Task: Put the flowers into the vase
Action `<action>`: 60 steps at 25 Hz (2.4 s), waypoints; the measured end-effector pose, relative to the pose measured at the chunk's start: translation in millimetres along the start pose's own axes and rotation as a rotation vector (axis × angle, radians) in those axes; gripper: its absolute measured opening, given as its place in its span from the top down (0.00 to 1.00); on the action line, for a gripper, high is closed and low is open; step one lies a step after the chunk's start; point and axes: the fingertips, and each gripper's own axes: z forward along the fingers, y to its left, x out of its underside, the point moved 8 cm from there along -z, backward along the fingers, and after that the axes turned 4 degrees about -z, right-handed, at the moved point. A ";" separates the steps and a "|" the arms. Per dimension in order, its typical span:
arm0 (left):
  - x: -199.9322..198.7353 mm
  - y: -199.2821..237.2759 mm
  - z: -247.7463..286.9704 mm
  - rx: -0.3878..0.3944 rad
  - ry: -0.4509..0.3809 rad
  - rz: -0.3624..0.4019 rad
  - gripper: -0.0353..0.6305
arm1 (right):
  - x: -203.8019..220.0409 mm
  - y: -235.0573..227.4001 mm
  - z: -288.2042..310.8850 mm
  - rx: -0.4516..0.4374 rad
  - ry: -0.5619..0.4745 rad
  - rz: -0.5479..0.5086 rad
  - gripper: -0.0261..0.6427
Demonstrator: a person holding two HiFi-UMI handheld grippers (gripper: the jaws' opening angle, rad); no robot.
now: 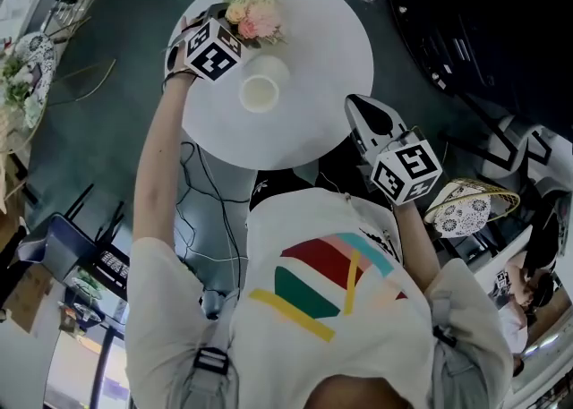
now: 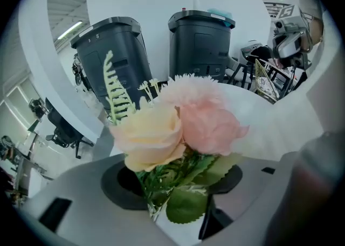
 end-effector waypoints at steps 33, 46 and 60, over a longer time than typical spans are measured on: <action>-93.8 -39.5 -387.2 -0.398 -1.226 -0.290 0.56 | -63.7 78.7 23.4 -0.181 -0.176 -0.064 0.94; -89.7 -75.1 -363.0 -0.077 -1.430 -0.467 0.56 | -54.9 65.8 19.1 -0.129 -0.181 -0.019 0.94; -90.9 -117.6 -306.2 0.007 -1.334 -0.527 0.56 | -44.4 52.3 8.6 -0.092 -0.178 0.007 0.94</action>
